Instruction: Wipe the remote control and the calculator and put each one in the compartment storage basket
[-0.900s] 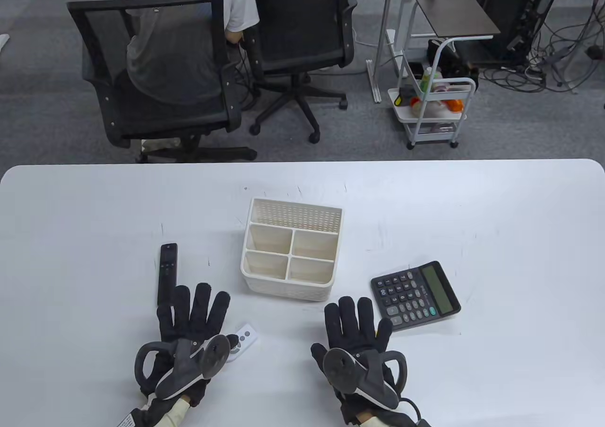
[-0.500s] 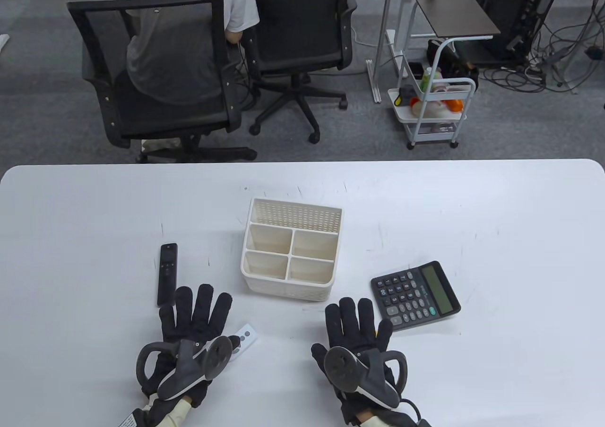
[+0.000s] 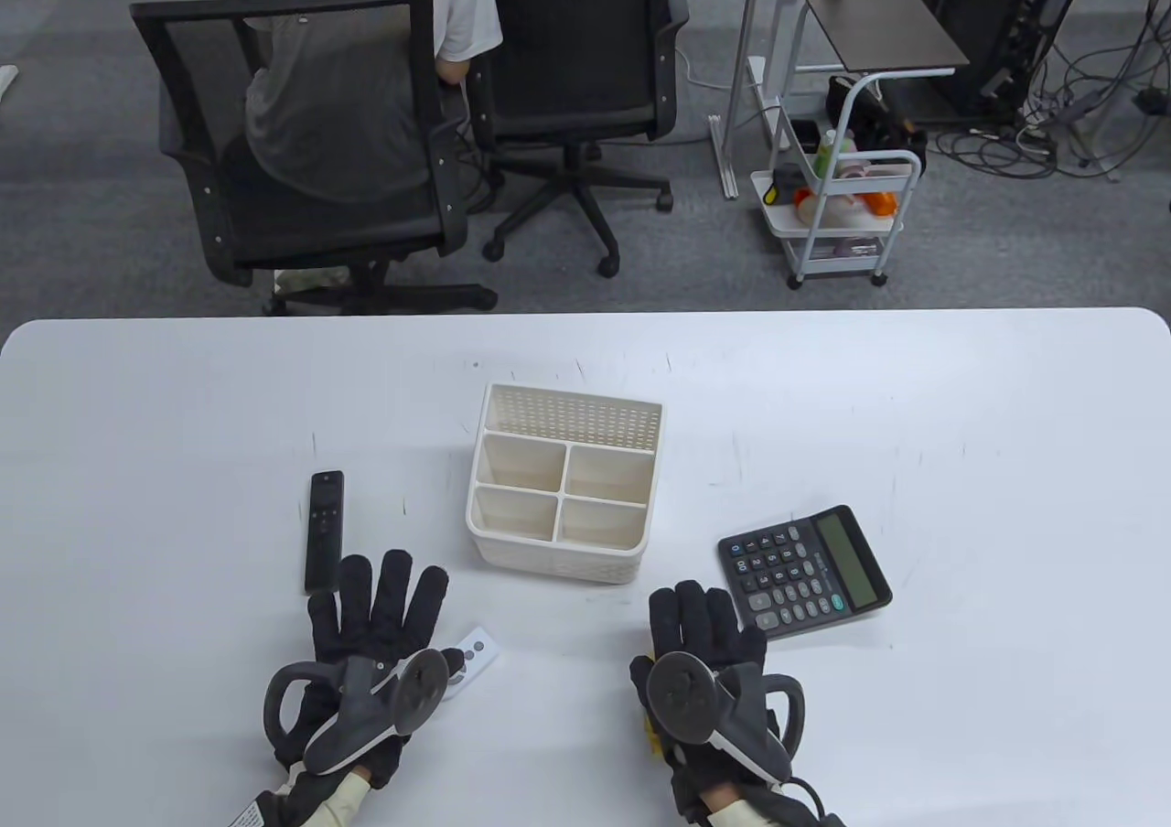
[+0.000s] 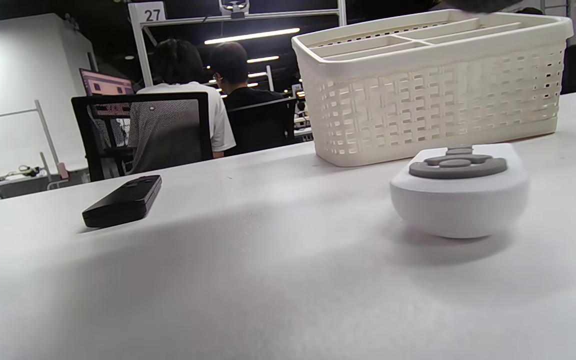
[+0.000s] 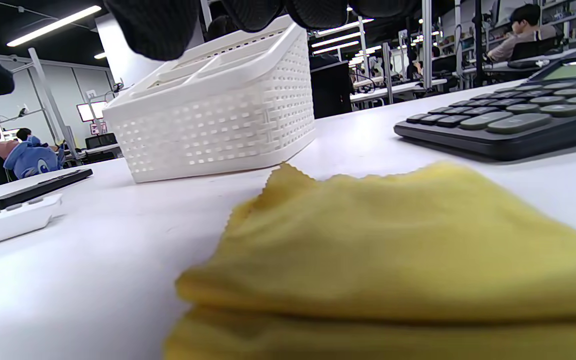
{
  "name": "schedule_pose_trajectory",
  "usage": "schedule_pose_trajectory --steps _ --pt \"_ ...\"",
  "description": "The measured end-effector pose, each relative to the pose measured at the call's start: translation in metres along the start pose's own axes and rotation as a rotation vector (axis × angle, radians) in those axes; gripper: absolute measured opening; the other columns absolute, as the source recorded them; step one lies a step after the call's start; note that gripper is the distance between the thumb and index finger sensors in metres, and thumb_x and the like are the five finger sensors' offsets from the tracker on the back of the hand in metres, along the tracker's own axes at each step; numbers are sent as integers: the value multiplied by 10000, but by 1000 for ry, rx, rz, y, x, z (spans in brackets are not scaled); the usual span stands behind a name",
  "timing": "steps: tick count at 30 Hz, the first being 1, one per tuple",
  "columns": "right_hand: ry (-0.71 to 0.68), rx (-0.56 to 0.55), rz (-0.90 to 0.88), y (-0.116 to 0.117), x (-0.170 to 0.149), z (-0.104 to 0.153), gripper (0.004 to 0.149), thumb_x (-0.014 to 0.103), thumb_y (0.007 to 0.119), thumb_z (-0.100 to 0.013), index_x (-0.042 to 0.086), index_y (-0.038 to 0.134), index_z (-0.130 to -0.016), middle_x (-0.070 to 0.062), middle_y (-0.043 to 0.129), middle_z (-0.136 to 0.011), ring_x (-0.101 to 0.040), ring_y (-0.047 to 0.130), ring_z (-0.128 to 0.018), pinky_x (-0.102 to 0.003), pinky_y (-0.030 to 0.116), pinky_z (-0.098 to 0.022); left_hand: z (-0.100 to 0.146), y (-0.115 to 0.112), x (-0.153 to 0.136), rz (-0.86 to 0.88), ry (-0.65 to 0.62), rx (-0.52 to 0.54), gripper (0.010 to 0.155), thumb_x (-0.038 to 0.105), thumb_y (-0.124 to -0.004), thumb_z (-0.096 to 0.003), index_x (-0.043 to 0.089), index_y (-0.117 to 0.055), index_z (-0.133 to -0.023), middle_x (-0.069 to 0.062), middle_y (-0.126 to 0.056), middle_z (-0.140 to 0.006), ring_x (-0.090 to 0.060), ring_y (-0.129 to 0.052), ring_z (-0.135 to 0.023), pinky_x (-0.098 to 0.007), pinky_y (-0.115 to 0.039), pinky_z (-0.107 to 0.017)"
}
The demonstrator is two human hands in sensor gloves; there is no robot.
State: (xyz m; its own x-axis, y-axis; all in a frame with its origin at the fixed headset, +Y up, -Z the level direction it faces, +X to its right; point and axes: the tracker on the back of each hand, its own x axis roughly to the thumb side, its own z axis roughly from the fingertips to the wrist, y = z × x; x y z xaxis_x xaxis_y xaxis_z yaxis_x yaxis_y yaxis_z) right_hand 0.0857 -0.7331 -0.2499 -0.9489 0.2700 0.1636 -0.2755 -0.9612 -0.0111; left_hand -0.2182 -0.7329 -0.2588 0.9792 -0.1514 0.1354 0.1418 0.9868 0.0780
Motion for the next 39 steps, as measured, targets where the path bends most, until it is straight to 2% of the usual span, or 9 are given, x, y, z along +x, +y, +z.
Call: schedule_pose_trajectory --steps 7,11,14,18,20,28,31,35,39 --pt "48 174 47 5 -9 -6 704 353 756 -554 46 462 -1116 -262 503 -1146 -525 481 -1012 -731 463 -631 0 0 0 2 2 -7 764 627 -595 -494 358 -257 -1124 -81 -214 -1221 -504 -224 -1107 -712 -392 -740" --pt "49 304 82 14 -10 -6 760 415 774 -537 53 454 -1125 -259 487 -1158 -525 466 -1021 -727 464 -637 0 0 0 -5 -1 -10 761 625 -596 -494 359 -261 -1124 -78 -214 -1222 -505 -223 -1107 -713 -390 -740" --pt "55 372 83 20 -10 -7 809 458 778 -522 54 434 -1133 -262 451 -1173 -533 429 -1032 -729 456 -639 0 0 0 -9 -3 -13 761 623 -597 -495 358 -263 -1125 -78 -214 -1222 -505 -221 -1108 -714 -389 -740" --pt "67 489 111 28 -11 -6 913 499 778 -507 50 312 -1150 -277 249 -1200 -553 203 -1053 -755 384 -645 0 0 0 -10 0 -16 759 622 -597 -495 358 -264 -1125 -79 -215 -1222 -504 -222 -1108 -715 -389 -739" --pt "74 522 118 31 -12 -6 940 505 777 -505 47 269 -1150 -281 197 -1198 -552 161 -1051 -761 365 -645 0 0 0 -13 -1 -18 759 623 -596 -495 359 -264 -1124 -77 -214 -1222 -504 -222 -1108 -714 -389 -740" --pt "98 611 118 39 -15 -7 963 491 776 -514 75 176 -1141 -288 89 -1183 -587 70 -1026 -788 318 -634 0 0 0 -21 -2 -21 758 622 -596 -495 360 -264 -1124 -76 -215 -1222 -506 -221 -1108 -715 -387 -741" --pt "110 630 138 37 -16 -6 924 471 774 -523 130 177 -1139 -235 79 -1190 -579 42 -1023 -800 290 -625 0 0 1 -22 -1 -21 758 622 -596 -495 360 -264 -1124 -77 -213 -1223 -505 -219 -1108 -716 -385 -741" --pt "105 651 107 37 -16 -6 862 424 749 -549 154 168 -1127 -202 52 -1180 -580 92 -1028 -778 317 -636 -1 -2 3 -37 -4 -33 759 622 -596 -496 356 -266 -1125 -78 -213 -1222 -506 -220 -1108 -716 -386 -739" --pt "94 597 126 36 -13 -7 760 339 732 -572 130 253 -1125 -193 160 -1188 -552 183 -1040 -729 378 -655 -1 -2 6 -53 -9 -36 759 622 -596 -495 359 -265 -1125 -77 -213 -1222 -505 -218 -1108 -718 -384 -739"
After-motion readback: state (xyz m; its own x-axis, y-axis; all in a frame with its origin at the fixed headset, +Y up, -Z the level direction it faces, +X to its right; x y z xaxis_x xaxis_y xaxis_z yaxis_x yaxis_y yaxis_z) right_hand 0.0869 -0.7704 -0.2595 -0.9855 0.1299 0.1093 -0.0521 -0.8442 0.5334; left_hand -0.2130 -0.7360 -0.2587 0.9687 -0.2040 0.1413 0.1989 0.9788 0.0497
